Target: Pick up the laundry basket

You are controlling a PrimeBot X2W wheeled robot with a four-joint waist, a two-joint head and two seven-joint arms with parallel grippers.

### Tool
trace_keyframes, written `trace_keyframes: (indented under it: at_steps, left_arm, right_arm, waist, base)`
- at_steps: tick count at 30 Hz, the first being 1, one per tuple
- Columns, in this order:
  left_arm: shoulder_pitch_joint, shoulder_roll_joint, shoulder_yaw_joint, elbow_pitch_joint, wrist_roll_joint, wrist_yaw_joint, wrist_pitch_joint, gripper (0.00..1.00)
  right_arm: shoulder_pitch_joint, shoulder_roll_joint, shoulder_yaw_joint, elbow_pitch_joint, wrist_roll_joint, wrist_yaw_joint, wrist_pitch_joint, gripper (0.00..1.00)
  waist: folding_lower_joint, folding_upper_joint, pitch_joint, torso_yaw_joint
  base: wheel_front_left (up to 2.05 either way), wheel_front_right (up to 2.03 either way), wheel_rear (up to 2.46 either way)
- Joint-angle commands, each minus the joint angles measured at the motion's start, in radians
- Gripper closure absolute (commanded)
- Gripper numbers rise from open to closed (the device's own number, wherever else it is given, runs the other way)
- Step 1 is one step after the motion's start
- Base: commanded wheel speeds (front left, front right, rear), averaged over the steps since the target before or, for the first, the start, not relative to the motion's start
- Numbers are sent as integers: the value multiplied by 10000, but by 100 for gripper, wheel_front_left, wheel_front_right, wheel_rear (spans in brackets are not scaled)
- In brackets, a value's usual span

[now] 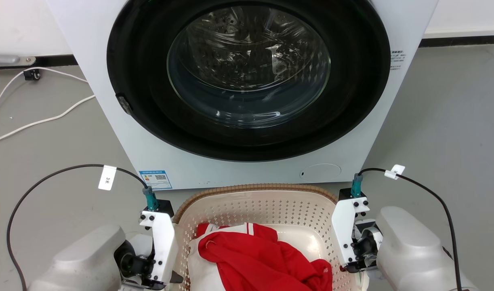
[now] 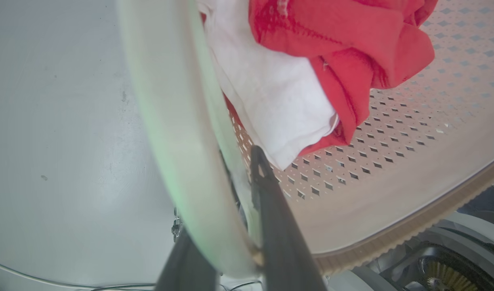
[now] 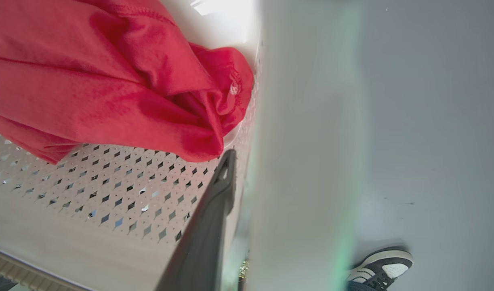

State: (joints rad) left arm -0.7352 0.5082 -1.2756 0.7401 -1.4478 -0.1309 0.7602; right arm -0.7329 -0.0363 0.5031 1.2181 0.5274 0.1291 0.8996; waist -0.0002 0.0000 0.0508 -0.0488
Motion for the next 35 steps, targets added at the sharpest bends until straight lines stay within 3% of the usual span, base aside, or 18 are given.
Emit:
trace_keyframes:
  at_steps: [1,35]
  left_arm:
    - [-106,230,-37,162,46,13,76,100]
    - [-314,143,-49,239,-122,13,307,100]
  right_arm:
    - [-196,-254,86,124,-52,28,41,100]
    - [-502,-253,521,496,530,28,42,100]
  waist:
    - [2,0,13,7]
    - [2,0,91,127]
  base:
    - [0,0,0]
    - [0,0,0]
